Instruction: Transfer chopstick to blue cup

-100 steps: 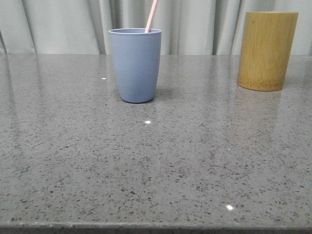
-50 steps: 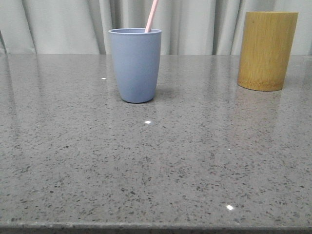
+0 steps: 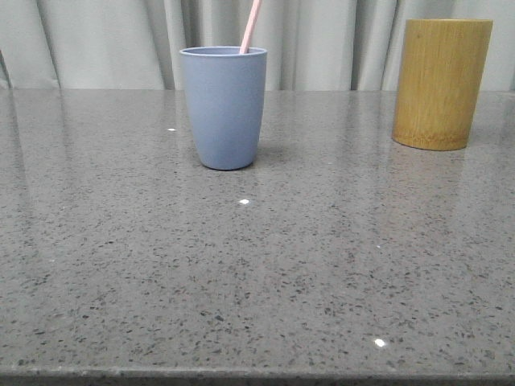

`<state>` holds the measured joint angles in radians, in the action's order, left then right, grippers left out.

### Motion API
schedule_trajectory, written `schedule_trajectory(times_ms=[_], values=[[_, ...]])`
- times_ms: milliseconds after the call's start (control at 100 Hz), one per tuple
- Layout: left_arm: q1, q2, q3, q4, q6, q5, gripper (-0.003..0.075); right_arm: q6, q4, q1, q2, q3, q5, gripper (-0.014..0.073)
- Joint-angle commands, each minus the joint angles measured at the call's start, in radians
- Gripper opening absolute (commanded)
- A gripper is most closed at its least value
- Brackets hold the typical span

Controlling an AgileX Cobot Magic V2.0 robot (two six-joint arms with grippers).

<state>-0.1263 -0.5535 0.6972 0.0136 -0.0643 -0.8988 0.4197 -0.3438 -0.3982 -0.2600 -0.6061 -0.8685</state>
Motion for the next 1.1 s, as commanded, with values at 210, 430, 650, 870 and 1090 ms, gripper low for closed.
schedule_trajectory(times_ms=[210, 430, 650, 870, 1090], values=[[0.005, -0.003, 0.028, -0.006, -0.012, 0.064, -0.0019, 0.0, -0.031, 0.008, -0.011, -0.022, 0.074, -0.0067], [0.005, -0.003, 0.028, -0.006, -0.012, 0.064, -0.0019, 0.0, -0.031, 0.008, -0.011, -0.022, 0.072, -0.0067], [0.005, -0.003, 0.028, -0.006, -0.012, 0.064, -0.0019, 0.0, -0.031, 0.008, -0.011, -0.022, 0.072, -0.0067], [0.005, -0.003, 0.027, -0.003, -0.012, 0.064, -0.0019, 0.0, -0.031, 0.008, -0.011, -0.022, 0.072, -0.0067], [0.005, 0.095, -0.028, 0.008, -0.012, 0.169, -0.0019, 0.0, -0.031, 0.008, -0.011, -0.022, 0.071, -0.0067]])
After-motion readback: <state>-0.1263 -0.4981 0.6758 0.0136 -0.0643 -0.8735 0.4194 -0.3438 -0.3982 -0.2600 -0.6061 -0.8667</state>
